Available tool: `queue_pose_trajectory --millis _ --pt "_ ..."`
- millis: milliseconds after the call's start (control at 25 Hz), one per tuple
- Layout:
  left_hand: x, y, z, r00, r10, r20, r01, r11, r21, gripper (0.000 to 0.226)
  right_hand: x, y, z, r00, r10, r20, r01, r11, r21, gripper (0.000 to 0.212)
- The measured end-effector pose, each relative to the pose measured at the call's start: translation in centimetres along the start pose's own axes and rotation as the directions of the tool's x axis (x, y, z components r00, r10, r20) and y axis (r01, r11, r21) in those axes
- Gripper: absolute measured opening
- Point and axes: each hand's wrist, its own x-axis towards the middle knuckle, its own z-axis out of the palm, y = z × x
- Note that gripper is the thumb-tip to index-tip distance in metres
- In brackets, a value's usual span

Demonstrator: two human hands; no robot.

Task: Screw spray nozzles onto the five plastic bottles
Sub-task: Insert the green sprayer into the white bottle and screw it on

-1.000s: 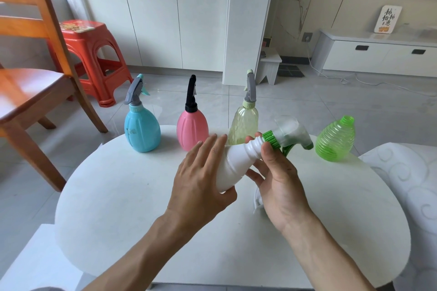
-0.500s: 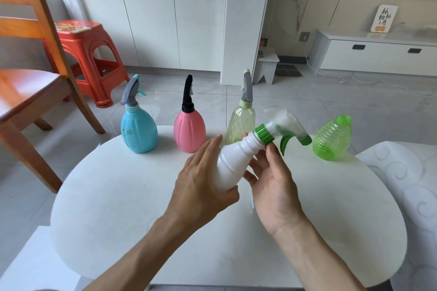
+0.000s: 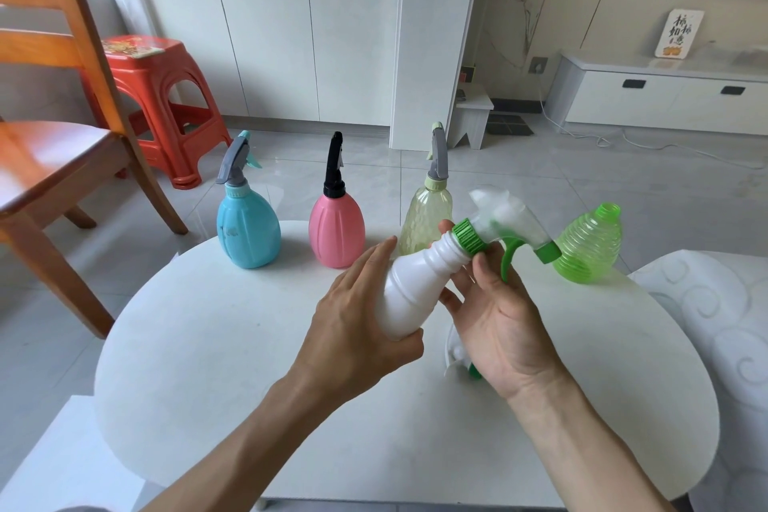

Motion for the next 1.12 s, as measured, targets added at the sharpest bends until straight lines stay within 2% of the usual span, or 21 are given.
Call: queue_pose_trajectory --millis 40,160,240,480,680,920,1000,1120 --pt "0.0 0.1 0.0 1.0 0.002 0.005 -0.002 1.0 -0.013 0.098 0.0 -0.1 0.1 1.0 -0.006 0.005 0.006 1.0 -0.014 0.028" --pt "-0.1 0.3 -0.1 1.0 0.005 0.018 -0.004 0.999 -0.044 0.098 0.0 -0.2 0.2 1.0 -0.017 -0.009 0.016 0.999 -0.046 0.06" --pt "-0.1 0.2 0.0 0.999 0.01 0.032 -0.009 0.999 -0.031 0.098 0.0 -0.4 0.2 0.999 -0.023 -0.024 0.021 0.997 -0.069 0.068" --pt "-0.3 -0.2 0.6 0.999 0.029 0.019 -0.03 0.997 0.072 0.101 0.0 -0.6 0.3 0.998 -0.006 -0.056 -0.001 0.993 -0.118 0.03" --pt "0.0 -0.6 0.6 1.0 0.002 -0.006 -0.002 0.994 0.106 0.103 -0.1 -1.1 0.2 0.999 0.036 0.001 -0.035 0.995 -0.095 0.036" --pt "-0.3 -0.7 0.8 0.998 0.06 -0.03 -0.051 0.968 0.246 0.104 -0.1 0.1 -0.2 0.99 0.056 -0.13 -0.063 0.997 -0.049 0.037" --pt "-0.3 -0.6 0.7 0.999 0.034 -0.008 -0.03 0.953 0.303 0.105 -0.1 0.2 -0.2 0.99 0.086 -0.112 -0.088 0.996 -0.012 0.037" --pt "-0.1 -0.6 0.4 1.0 0.01 0.011 -0.014 0.939 0.343 0.106 -0.1 0.2 0.0 0.992 0.091 -0.084 -0.09 0.996 0.012 0.047"
